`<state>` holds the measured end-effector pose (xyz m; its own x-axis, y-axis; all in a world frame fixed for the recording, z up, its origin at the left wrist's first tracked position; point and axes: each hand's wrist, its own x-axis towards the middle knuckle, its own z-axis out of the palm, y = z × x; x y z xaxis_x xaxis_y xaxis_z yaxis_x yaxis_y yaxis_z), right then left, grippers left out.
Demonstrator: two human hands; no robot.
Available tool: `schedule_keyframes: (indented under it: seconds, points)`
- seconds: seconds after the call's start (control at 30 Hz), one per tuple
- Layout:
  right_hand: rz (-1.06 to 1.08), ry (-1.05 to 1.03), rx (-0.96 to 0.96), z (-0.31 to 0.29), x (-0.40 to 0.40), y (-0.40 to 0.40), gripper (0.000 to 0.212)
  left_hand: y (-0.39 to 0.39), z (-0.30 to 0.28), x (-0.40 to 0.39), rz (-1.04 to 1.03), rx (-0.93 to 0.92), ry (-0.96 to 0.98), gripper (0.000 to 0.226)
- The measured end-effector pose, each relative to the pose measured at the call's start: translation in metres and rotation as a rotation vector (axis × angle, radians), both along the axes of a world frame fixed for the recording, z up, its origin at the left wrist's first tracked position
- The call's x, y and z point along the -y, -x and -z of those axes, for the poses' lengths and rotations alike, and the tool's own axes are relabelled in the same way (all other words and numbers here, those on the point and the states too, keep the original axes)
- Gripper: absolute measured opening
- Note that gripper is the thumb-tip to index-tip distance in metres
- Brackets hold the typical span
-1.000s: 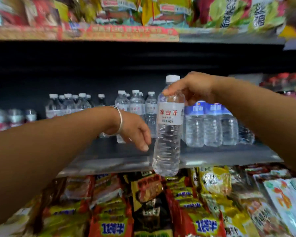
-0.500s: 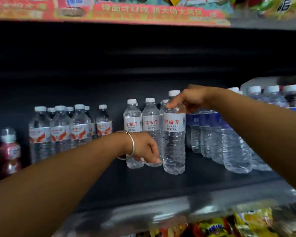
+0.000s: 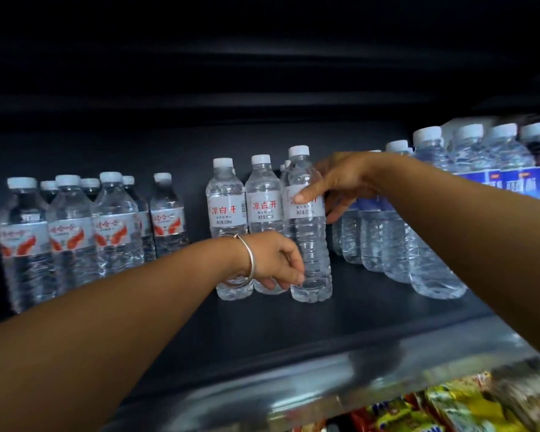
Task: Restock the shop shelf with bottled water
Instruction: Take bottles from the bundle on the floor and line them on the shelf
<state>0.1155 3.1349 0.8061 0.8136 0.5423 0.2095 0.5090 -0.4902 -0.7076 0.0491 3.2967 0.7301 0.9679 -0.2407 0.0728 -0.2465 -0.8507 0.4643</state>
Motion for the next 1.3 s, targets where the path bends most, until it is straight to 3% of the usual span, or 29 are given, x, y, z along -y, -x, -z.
schedule_keyframes:
  seconds: [0.1, 0.3, 0.8, 1.0, 1.17, 1.3]
  points:
    - [0.02, -0.065, 0.018, 0.001, -0.003, -0.004, 0.035, -0.003, 0.0, -0.001, -0.019, 0.017, 0.006, 0.007]
    - [0.117, -0.155, 0.055, 0.009, -0.012, -0.018, 0.052, -0.01, 0.003, -0.013, -0.081, 0.027, 0.012, 0.012]
    - [0.226, -0.215, 0.142, 0.028, -0.035, -0.021, 0.045, -0.012, 0.01, -0.014, -0.092, 0.027, 0.015, 0.018]
    - [0.222, -0.251, 0.154, 0.04, -0.03, -0.016, 0.057, -0.006, 0.014, -0.011, -0.126, 0.058, 0.011, 0.025]
    - [0.284, -0.161, 0.217, 0.046, -0.024, -0.005, 0.065, 0.0, 0.017, -0.003, -0.168, 0.11, -0.02, 0.031]
    - [0.295, 0.053, 0.35, 0.051, -0.009, 0.011, 0.06, 0.008, 0.017, 0.006, -0.201, 0.13, -0.053, 0.033]
